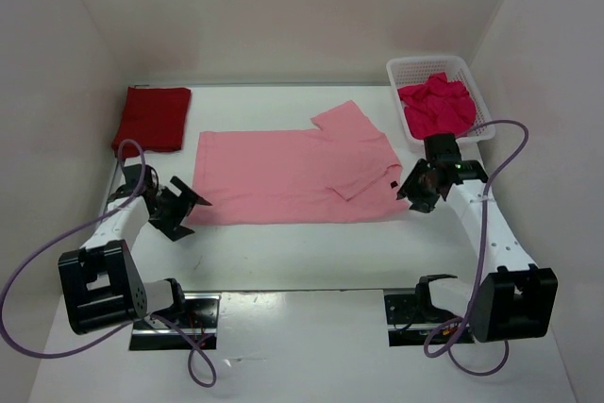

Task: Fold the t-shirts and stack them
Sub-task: Fold the flattened tshirt in 1/3 of the way, then grap the side of the flattened tshirt furthest away from the robot with both arms

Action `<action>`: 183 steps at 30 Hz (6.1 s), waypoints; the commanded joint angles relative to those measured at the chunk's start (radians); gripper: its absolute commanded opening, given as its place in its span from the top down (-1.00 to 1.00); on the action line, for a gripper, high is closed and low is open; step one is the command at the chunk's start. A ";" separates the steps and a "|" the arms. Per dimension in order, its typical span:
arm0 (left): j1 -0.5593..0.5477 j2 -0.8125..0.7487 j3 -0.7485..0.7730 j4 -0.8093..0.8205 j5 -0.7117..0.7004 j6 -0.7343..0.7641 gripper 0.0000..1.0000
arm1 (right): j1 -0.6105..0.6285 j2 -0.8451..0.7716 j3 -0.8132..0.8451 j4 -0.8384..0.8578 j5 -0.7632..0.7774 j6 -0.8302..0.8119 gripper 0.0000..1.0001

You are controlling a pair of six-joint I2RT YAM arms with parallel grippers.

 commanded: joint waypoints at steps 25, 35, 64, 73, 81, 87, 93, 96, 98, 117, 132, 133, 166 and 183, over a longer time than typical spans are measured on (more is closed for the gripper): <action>-0.358 0.282 0.176 0.362 -0.033 0.018 0.47 | 0.303 0.463 0.026 0.504 -0.098 0.046 1.00; -0.358 0.303 0.121 0.385 -0.108 0.028 0.39 | 0.303 0.532 0.035 0.529 -0.066 0.057 1.00; -0.358 0.248 0.081 0.385 -0.136 0.017 0.37 | 0.290 0.717 0.326 0.542 -0.069 0.077 1.00; -0.358 0.145 0.117 0.335 -0.173 0.037 0.32 | 0.310 0.635 0.395 0.495 -0.051 0.041 1.00; -0.519 0.223 0.160 0.347 -0.173 0.028 0.32 | 0.330 0.512 0.092 0.550 -0.114 0.092 1.00; -0.527 0.320 0.156 0.338 -0.182 0.014 0.32 | 0.349 0.575 0.109 0.515 -0.115 0.081 1.00; -0.415 0.291 -0.005 0.289 -0.104 -0.040 0.32 | 0.368 0.576 0.011 0.506 -0.115 0.113 1.00; -0.372 0.207 -0.079 0.225 -0.056 -0.061 0.32 | 0.378 0.517 -0.049 0.477 -0.106 0.123 1.00; -0.330 0.123 -0.106 0.188 -0.038 -0.061 0.32 | 0.378 0.484 -0.061 0.463 -0.106 0.123 1.00; -0.240 0.308 0.320 0.332 -0.101 -0.042 0.13 | 0.378 0.835 0.456 0.435 -0.032 0.002 0.91; -0.197 0.423 0.472 0.394 -0.150 -0.052 0.08 | 0.297 0.526 0.226 0.400 -0.042 -0.032 0.92; -0.197 0.432 0.484 0.395 -0.150 -0.061 0.08 | 0.283 0.535 0.212 0.400 -0.042 -0.032 0.94; -0.177 0.756 0.820 0.289 -0.467 0.170 -0.01 | 0.273 0.734 0.440 0.408 -0.189 -0.112 0.56; -0.177 0.925 0.966 0.201 -0.495 0.216 -0.01 | 0.254 0.667 0.629 0.371 -0.267 -0.094 0.38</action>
